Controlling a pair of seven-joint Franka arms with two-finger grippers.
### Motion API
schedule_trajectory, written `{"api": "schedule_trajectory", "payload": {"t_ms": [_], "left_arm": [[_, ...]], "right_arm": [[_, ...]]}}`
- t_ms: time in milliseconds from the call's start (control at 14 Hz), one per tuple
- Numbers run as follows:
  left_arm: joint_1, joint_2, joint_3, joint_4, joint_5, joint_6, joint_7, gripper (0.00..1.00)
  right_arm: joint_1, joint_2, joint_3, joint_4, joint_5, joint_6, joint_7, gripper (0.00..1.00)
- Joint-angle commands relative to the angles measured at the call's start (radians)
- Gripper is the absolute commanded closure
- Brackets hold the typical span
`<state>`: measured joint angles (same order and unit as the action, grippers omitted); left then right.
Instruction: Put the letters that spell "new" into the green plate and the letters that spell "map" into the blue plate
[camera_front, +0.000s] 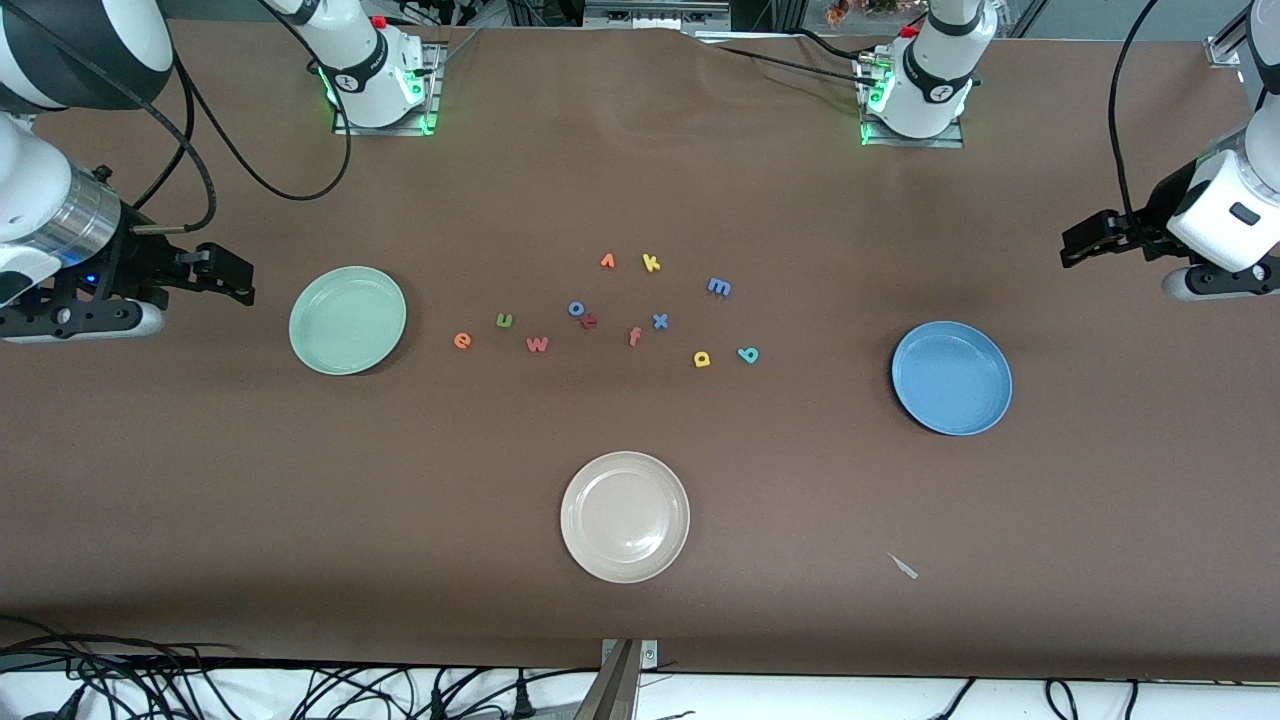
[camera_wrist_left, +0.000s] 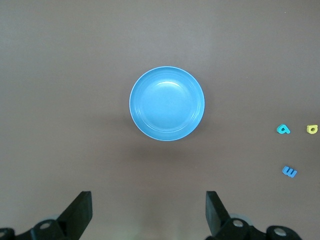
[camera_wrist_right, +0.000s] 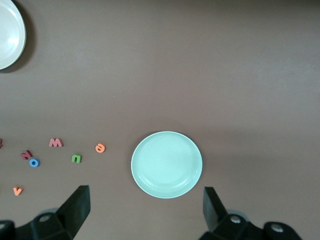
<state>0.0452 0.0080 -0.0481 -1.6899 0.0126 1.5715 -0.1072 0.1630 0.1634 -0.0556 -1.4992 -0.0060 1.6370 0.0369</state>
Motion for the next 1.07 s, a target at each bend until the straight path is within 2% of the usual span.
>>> {"api": "schedule_trajectory", "payload": {"t_ms": [0,1000], "left_arm": [[0.005,-0.002,0.002,-0.004,-0.028,0.010,0.024,0.00],[0.005,0.004,0.002,-0.005,-0.028,0.016,0.024,0.00]], "right_arm": [[0.001,-0.001,0.000,0.013,0.004,-0.005,0.015,0.00],[0.000,0.001,-0.004,0.016,0.004,0.009,-0.002,0.00]]}}
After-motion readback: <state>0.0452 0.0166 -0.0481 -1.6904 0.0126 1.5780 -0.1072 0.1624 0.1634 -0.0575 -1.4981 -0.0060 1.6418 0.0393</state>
